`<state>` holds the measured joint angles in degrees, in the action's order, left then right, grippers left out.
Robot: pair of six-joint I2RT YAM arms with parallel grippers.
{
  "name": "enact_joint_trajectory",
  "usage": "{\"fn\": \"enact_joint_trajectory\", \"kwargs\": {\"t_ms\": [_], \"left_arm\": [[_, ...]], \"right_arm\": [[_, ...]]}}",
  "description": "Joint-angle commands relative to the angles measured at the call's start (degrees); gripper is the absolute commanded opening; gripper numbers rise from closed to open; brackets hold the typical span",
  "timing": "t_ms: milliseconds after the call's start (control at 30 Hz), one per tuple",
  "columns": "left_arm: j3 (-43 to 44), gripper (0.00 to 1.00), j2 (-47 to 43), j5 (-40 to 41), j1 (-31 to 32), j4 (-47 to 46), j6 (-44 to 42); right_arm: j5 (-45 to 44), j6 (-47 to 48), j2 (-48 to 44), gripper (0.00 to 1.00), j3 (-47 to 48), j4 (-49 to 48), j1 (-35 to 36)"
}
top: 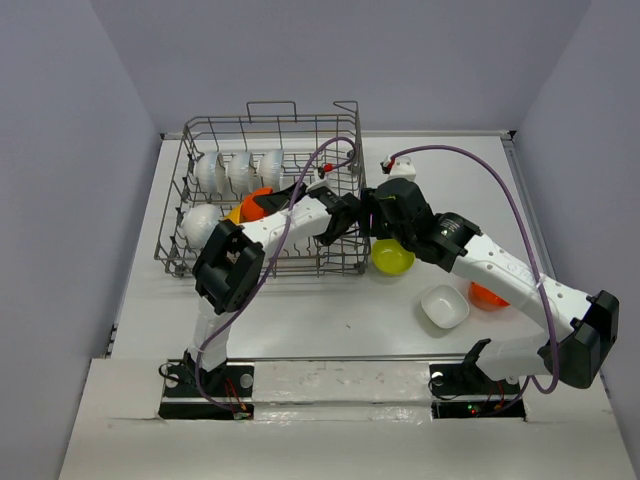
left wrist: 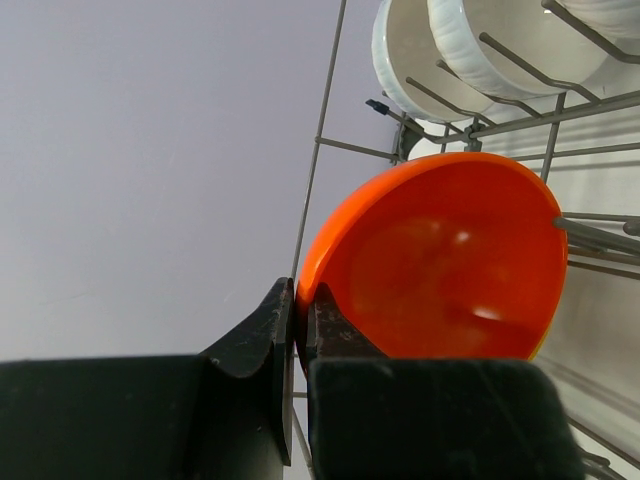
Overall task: Load the bowls into the dish rack
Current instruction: Insert the bowl into the dish rack.
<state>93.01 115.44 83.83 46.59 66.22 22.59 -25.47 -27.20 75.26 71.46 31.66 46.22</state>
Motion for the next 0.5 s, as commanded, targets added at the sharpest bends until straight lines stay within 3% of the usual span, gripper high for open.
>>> {"fn": "enact_joint_trajectory", "kwargs": {"t_ms": [0,467], "left_arm": [[1.6,0.09,0.1,0.0,1.8,-1.6,1.8],[2.8,0.09,1.8,-0.9,3.1,-1.5,2.7]], "right_arm": [[-0.2,0.2,-2.0,0.66,0.0,-2.5,0.3],[-0.5,0.3,-2.4,0.66,0.2,-2.0,0.3]]}}
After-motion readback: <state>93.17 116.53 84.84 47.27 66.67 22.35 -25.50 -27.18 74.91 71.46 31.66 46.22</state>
